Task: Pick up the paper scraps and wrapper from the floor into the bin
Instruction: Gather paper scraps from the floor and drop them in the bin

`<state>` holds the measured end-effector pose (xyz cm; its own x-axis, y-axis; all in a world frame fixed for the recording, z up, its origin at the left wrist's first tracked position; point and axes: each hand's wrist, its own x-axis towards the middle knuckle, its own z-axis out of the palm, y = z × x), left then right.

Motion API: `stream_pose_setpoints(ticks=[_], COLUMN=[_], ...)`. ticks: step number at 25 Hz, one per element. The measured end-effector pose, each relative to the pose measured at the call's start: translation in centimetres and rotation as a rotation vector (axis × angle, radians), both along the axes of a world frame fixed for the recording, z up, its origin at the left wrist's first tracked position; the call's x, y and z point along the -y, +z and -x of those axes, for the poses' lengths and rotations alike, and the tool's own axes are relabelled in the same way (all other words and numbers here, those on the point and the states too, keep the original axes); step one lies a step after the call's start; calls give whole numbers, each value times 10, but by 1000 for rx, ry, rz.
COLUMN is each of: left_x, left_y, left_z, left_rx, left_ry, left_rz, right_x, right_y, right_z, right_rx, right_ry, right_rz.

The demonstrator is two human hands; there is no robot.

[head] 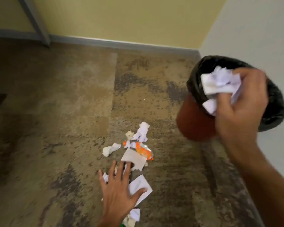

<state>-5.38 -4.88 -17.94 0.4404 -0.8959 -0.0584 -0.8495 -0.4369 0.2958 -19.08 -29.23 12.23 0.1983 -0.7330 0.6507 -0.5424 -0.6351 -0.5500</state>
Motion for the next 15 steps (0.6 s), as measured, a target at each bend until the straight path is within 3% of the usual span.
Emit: stream_pose_setpoints(ticks=[3, 6, 9, 12, 15], left_x=[6, 9, 7, 11, 14], left_y=[-6, -6, -16, -22, 1], left_z=[5, 12, 10, 3, 13], left_rx=[63, 154, 250, 294, 311], left_ry=[21, 106, 15, -117, -38], left_rz=[91, 113, 227, 272, 234], right_x=[73, 121, 116, 89, 53], right_y=[33, 23, 7, 6, 9], right_z=[25, 37, 48, 66, 84], right_rx=[-123, -388, -536, -409, -112], right_ry=[-206, -222, -207, -298, -319], right_rz=[-37, -434, -700, -688, -574])
